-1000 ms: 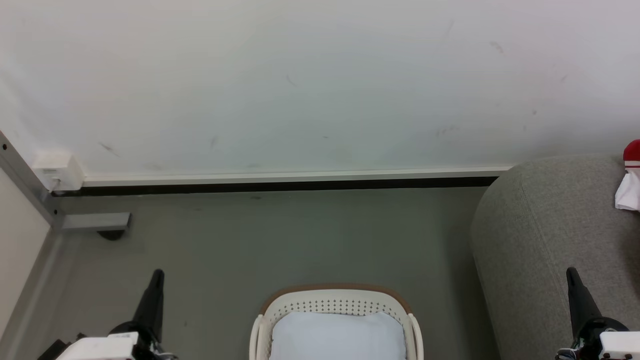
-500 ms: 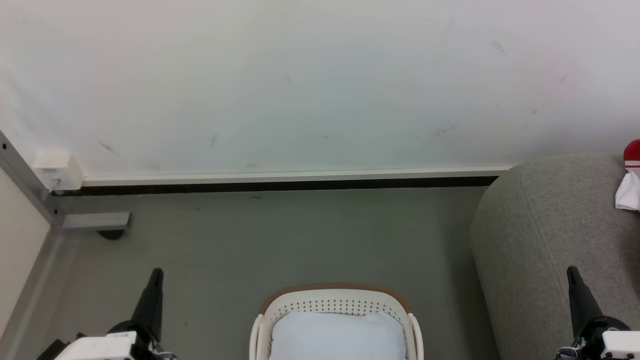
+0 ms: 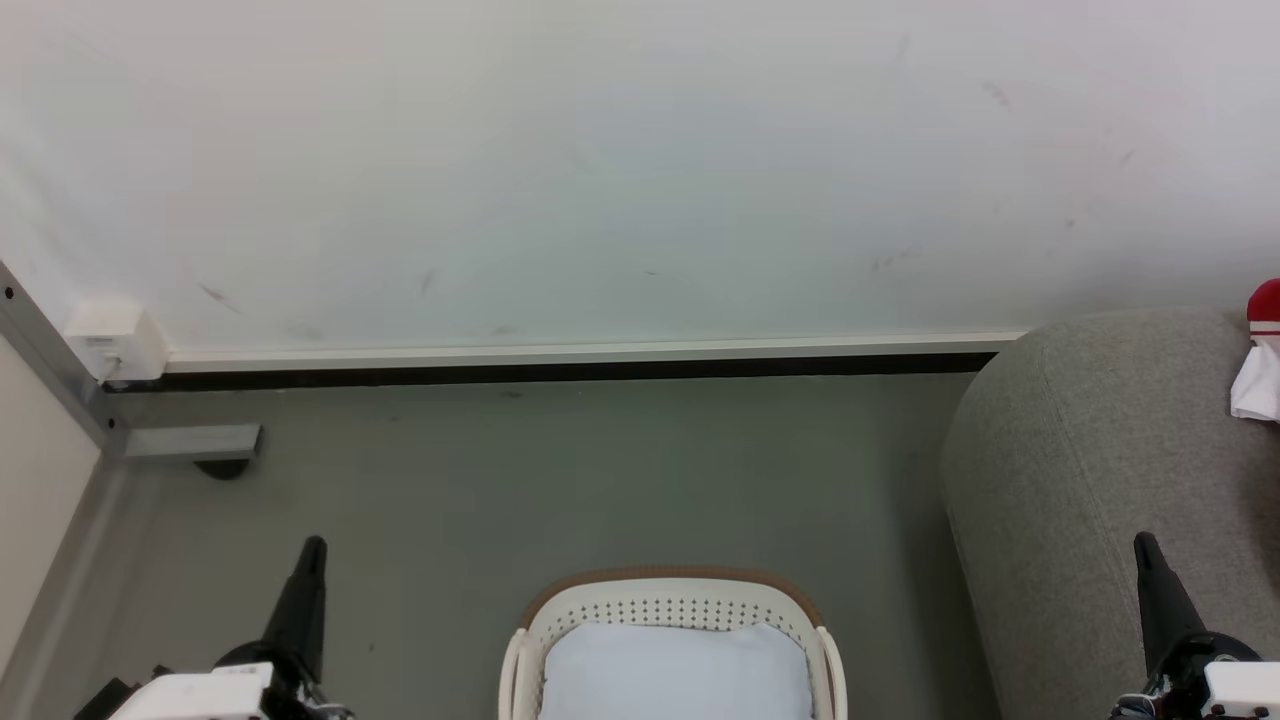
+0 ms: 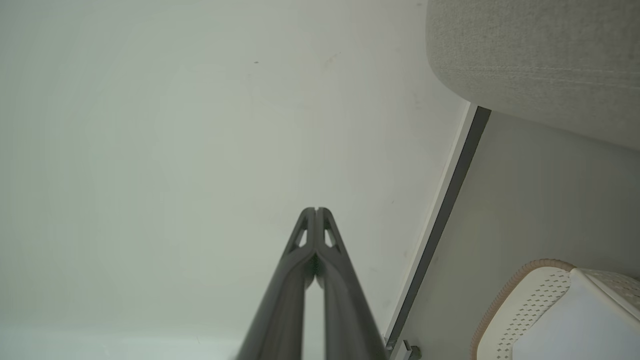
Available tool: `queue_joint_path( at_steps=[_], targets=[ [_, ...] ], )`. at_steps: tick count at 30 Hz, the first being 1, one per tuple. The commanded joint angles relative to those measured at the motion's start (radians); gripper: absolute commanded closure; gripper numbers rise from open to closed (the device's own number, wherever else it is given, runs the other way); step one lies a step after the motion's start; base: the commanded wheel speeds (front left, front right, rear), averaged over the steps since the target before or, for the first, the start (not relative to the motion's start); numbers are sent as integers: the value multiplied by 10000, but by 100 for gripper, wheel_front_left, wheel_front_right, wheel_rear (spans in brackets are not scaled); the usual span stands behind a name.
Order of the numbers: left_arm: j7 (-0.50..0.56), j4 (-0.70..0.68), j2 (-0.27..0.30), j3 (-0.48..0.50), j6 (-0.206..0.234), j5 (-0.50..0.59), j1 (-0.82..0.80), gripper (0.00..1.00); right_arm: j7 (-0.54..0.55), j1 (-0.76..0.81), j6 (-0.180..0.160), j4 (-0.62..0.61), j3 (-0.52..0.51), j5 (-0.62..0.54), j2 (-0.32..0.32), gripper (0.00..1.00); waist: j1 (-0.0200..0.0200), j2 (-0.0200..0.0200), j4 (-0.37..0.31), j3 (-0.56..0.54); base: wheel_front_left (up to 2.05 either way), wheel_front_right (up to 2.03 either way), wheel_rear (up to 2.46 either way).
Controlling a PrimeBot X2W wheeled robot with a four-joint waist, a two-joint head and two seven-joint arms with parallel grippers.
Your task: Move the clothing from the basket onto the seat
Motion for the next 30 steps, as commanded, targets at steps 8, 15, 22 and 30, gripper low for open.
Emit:
queue_joint_path(
  at_steps=[8, 15, 22, 30],
  targets=[
    [38, -39, 69, 20, -39, -137, -86, 100, 37, -127, -23, -49, -39, 8, -77, 100, 0, 0, 0, 0, 0, 0, 0],
    [38, -40, 69, 20, -39, -138, -86, 100, 37, -127, -23, -47, -39, 8, -77, 100, 0, 0, 0, 0, 0, 0, 0],
    [38, -40, 69, 19, -39, -138, -86, 100, 37, -127, -23, -47, -38, 8, -75, 100, 0, 0, 0, 0, 0, 0, 0],
    [37, -39, 69, 19, -39, -138, -86, 100, 36, -127, -23, -47, -38, 9, -76, 100, 0, 0, 0, 0, 0, 0, 0]
  ],
)
